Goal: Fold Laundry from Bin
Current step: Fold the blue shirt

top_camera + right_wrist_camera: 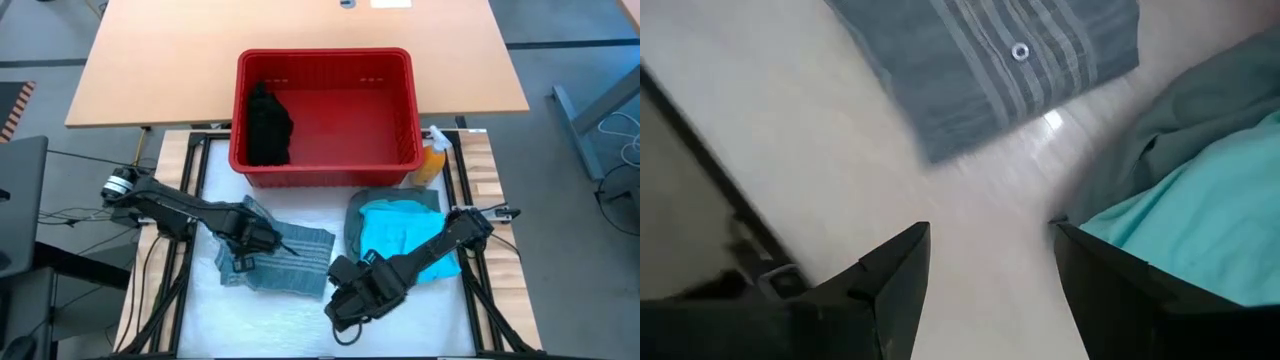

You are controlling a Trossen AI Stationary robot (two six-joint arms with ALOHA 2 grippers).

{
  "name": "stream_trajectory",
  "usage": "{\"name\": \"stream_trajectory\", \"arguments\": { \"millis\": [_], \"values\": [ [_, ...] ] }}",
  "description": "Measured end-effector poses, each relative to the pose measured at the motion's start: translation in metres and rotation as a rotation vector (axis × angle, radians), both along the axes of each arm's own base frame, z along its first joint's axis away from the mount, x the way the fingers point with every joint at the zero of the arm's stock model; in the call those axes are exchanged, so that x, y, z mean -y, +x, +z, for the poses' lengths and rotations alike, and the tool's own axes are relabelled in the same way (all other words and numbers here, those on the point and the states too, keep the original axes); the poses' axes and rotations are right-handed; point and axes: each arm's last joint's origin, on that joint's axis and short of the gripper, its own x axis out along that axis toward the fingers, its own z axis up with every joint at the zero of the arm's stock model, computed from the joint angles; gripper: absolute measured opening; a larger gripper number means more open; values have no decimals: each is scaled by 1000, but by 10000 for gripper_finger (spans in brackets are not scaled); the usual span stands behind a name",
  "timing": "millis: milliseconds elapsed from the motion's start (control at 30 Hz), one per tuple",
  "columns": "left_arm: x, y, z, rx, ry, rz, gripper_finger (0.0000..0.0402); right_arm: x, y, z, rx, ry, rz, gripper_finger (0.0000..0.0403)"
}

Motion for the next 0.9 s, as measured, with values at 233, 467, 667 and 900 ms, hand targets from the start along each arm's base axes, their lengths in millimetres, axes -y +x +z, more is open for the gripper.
{"name": "stream_trajectory", "arguments": {
  "millis": [233, 467, 667, 900],
  "values": [
    [21, -26, 5, -157, 19, 53, 0, 10, 23, -64, -93, 93, 20, 244],
    [57, -45, 5, -197, -14, 95, 6, 13, 22, -107, -66, 177, -126, 244],
    [78, -73, 8, -260, 94, 127, 46, 11, 10, -122, 114, 288, -203, 244],
    [80, -89, 22, -183, 83, 242, 114, 26, -1, -146, 374, 401, -464, 244]
  ]
}}
